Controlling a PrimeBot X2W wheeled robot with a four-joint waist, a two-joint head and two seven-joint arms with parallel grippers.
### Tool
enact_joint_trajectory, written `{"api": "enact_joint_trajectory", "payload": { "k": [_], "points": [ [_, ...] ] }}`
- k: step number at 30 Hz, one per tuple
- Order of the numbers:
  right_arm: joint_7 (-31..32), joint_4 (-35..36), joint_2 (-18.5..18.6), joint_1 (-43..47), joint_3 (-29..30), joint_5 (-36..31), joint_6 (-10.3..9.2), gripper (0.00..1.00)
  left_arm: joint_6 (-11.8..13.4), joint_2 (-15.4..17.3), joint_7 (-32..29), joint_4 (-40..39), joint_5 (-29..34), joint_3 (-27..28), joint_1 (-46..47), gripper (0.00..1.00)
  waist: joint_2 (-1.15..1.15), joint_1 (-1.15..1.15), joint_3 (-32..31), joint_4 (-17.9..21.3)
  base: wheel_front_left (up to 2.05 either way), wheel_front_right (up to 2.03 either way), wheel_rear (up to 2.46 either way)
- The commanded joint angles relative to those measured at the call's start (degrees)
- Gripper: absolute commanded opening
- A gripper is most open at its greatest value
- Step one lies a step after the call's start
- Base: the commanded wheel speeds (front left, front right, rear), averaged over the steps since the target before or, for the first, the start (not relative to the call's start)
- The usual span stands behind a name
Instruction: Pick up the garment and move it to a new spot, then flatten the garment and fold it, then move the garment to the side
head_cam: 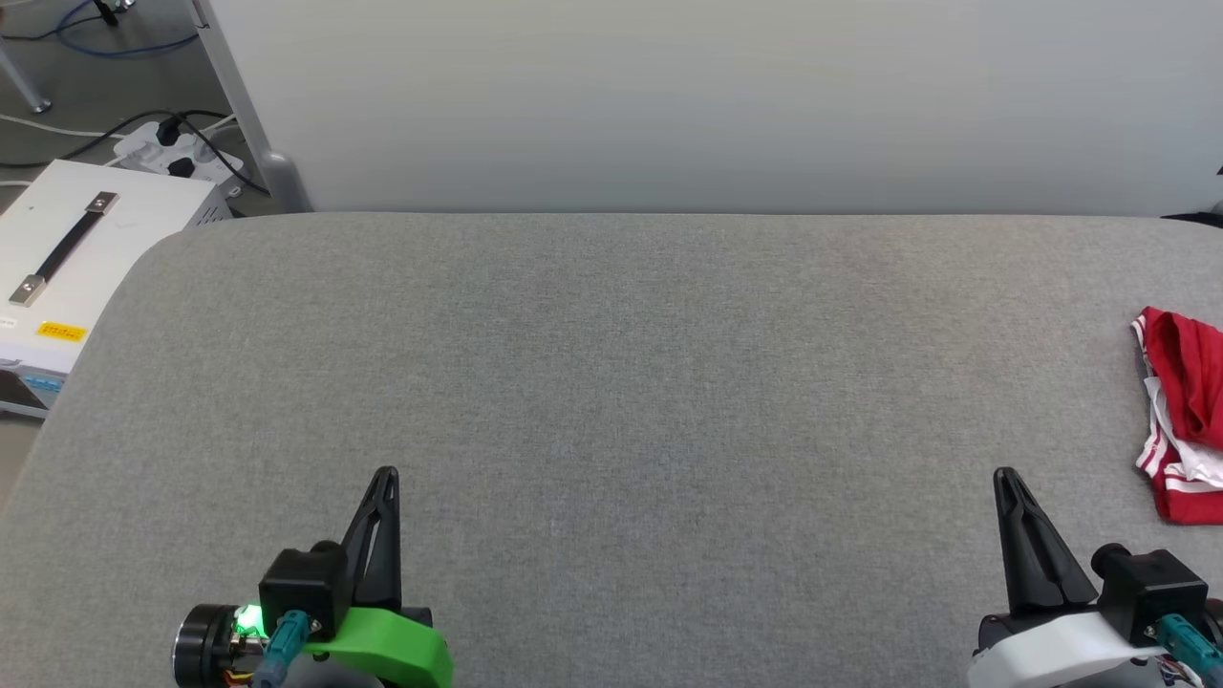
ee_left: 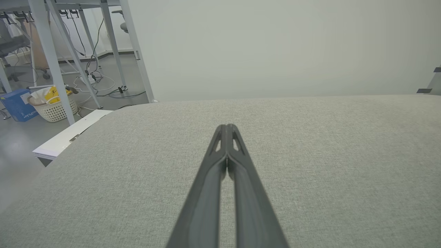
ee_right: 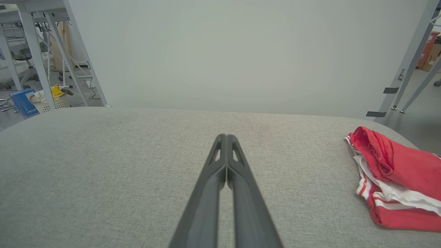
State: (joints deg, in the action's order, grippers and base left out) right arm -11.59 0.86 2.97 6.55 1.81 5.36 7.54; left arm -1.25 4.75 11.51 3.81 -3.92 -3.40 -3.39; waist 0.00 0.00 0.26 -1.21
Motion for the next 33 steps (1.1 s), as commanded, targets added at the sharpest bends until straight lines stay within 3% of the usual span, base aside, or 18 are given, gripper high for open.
{"api": "enact_joint_trajectory", "payload": {
  "k": [1, 33],
  "points": [
    [0.4, -0.2, 0.0, -1.2, -0.1, -0.4, -0.01, 0.0, 0.3, -0.4, -0.4, -0.2, 0.7, 0.2, 0.7, 0.0, 0.0, 0.0, 0.0, 0.0, 0.0, 0.0, 0.0],
    [4.6, -0.4, 0.0, -3.2, -0.7, -2.3, -0.03, 0.0, 0.6, -0.9, -4.5, -1.6, 1.9, 1.4, 1.7, 0.0, 0.0, 0.0, -0.1, 0.5, 0.0, 0.0, 0.0]
  ]
}}
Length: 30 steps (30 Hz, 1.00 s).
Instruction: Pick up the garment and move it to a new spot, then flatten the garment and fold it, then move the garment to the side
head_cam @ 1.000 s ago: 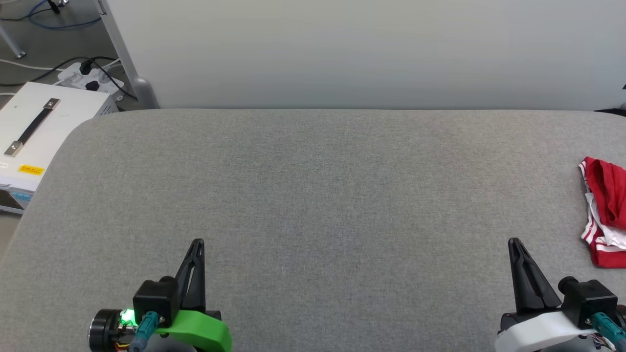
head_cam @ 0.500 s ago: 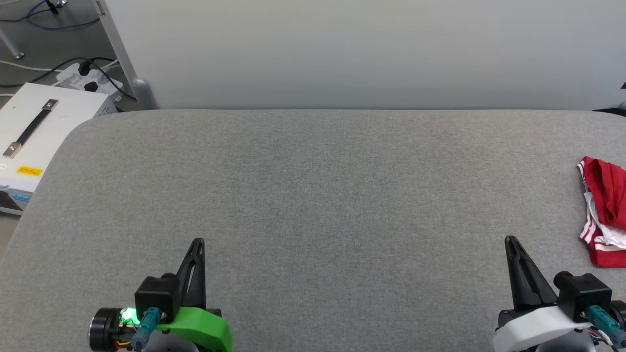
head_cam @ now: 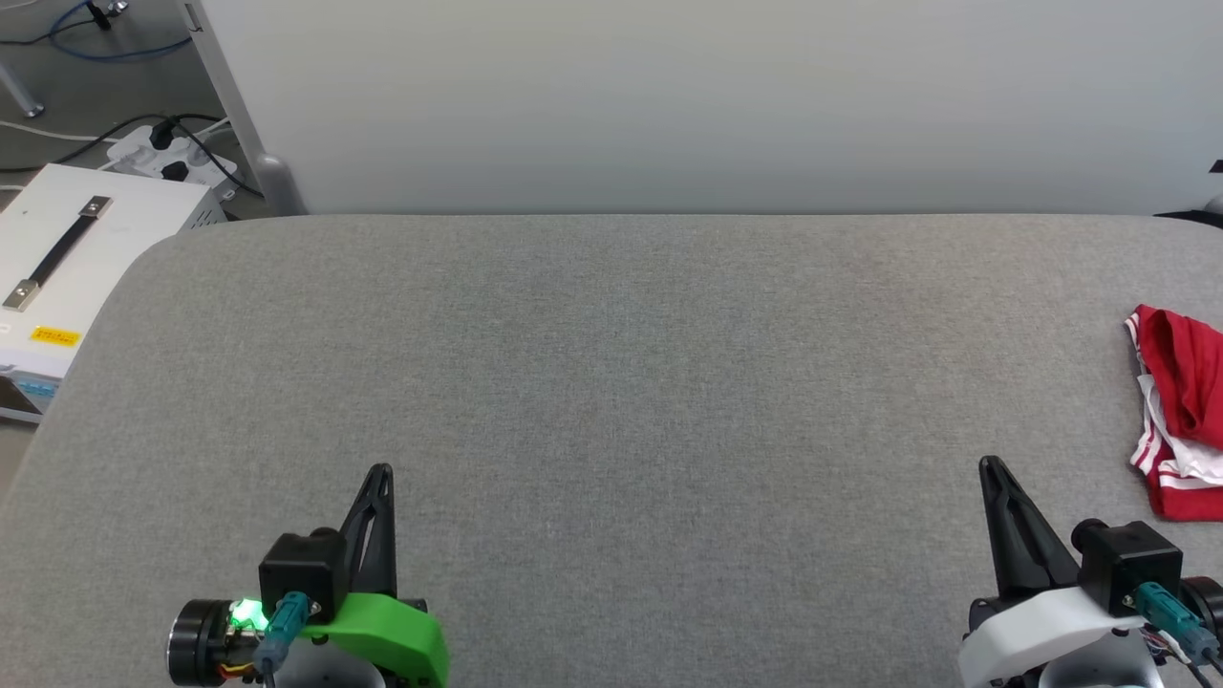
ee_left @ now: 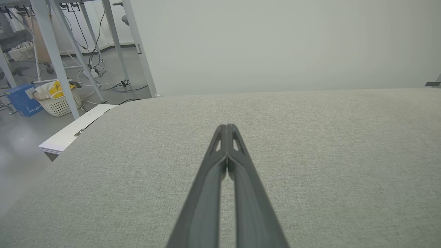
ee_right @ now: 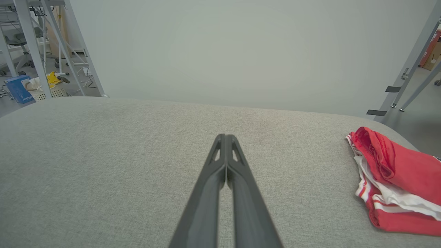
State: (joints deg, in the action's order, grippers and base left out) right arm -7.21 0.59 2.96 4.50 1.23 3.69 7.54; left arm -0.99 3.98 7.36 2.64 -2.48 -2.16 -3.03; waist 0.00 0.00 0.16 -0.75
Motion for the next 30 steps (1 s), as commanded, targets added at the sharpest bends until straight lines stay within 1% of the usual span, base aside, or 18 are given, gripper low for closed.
{"api": "enact_joint_trajectory", "payload": {
  "k": [1, 30],
  "points": [
    [0.5, -0.2, 0.0, -1.3, -0.2, -0.7, -0.03, 0.0, 0.4, -0.2, -0.7, -0.5, 0.5, 0.3, 1.5, 0.0, 0.0, 0.0, 0.0, 0.0, 0.0, 0.0, 0.0],
    [4.0, -0.4, -0.1, -3.0, -0.7, -2.3, -0.04, 0.0, 0.7, -0.7, -4.2, -1.6, 1.5, 1.2, 2.3, 0.0, 0.0, 0.0, -0.1, 0.4, 0.0, 0.0, 0.0]
  ]
}}
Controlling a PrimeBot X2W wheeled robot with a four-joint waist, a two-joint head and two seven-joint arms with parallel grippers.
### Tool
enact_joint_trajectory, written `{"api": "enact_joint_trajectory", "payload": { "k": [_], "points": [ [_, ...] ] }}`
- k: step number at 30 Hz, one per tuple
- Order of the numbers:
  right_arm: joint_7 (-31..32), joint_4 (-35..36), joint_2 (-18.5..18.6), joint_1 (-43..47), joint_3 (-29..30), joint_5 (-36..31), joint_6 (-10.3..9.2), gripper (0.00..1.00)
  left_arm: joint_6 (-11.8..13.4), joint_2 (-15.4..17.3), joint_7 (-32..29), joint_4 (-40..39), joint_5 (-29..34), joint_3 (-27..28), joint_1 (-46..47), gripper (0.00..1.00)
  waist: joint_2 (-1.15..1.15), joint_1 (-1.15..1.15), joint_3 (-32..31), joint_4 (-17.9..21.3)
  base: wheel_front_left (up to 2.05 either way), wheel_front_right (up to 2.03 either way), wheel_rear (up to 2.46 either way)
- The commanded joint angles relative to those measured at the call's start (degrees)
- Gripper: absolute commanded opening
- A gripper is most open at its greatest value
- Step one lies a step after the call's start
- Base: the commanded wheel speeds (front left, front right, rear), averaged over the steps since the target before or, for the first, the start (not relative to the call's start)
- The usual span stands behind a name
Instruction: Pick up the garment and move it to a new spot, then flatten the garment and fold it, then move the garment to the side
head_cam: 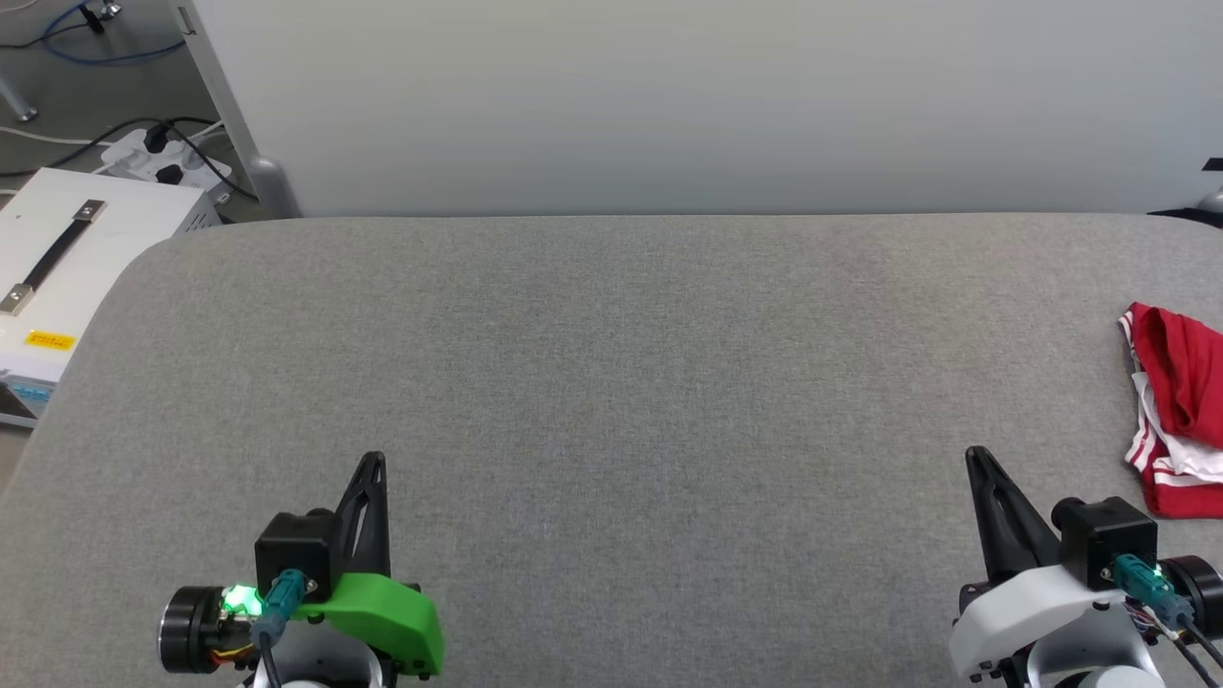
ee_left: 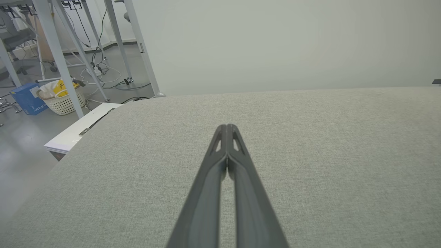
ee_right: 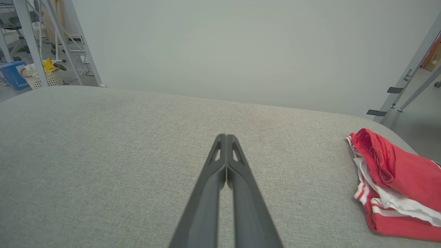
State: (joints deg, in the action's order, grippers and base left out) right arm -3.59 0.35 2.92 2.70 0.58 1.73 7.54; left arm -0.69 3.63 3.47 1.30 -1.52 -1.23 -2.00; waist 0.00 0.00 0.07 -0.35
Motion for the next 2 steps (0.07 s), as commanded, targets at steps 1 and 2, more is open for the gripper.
{"api": "enact_joint_trajectory", "payload": {
  "k": [1, 2],
  "points": [
    [0.5, -0.2, 0.0, -1.2, -0.1, -0.4, -0.04, 0.0, 0.4, -0.3, -0.4, -0.3, 0.6, 0.3, 1.3, 0.0, 0.0, 0.0, 0.0, 0.0, 0.0, 0.0, 0.0],
    [0.6, -0.2, 0.0, -1.3, -0.1, -0.4, -0.04, 0.0, 0.4, -0.4, -0.5, -0.4, 0.7, 0.4, 1.3, 0.0, 0.0, 0.0, 0.0, 0.0, 0.0, 0.0, 0.0]
  ]
}}
